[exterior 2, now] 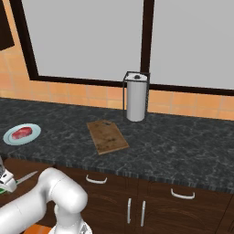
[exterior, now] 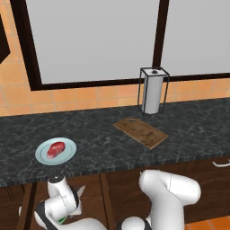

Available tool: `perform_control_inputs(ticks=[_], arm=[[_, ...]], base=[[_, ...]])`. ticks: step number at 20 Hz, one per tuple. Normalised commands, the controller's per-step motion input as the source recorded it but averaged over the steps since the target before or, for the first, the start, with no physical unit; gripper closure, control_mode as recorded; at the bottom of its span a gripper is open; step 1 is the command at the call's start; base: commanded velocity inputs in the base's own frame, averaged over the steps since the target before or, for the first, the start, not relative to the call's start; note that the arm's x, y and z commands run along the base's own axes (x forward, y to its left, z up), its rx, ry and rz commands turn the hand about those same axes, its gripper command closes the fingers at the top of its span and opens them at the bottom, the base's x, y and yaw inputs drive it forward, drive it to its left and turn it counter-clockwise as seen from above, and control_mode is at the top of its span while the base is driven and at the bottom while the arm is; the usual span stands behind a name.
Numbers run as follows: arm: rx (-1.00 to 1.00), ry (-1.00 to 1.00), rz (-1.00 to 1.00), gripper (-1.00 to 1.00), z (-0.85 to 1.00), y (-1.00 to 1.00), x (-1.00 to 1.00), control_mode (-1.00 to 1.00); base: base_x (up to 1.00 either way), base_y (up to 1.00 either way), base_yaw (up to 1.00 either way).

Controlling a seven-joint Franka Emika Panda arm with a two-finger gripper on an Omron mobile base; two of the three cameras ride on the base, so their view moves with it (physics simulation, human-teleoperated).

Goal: Pick up the knife from the drawer and place it on the cutting board. Then place the meat from the plate to the cutting board.

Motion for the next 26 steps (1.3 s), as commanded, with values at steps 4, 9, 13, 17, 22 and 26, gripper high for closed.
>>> perform_control_inputs(ticks=[4, 9, 13, 17, 22, 26], arm=[[0.00, 0.00, 0.00, -1.00, -0.57, 0.00, 0.00, -1.00], [0.00, 0.00, 0.00, 1.00, -0.19, 0.00, 0.00, -1.00], [0.00, 0.01, 0.00, 1.00, -0.04, 0.00, 0.00, -1.00], [0.00, 0.01, 0.00, 1.00, 0.00, 0.00, 0.00, -1.00], [0.02, -0.01, 0.01, 1.00, 0.18, 0.00, -0.47, -1.00], [0.03, -0.09, 0.09, 1.00, 0.91, -0.10, -0.97, -1.00]], base=[[0.00, 0.00, 0.00], [0.00, 0.00, 0.00], [0.00, 0.00, 0.00], [0.00, 0.00, 0.00], [0.00, 0.00, 0.00], [0.00, 0.00, 0.00]])
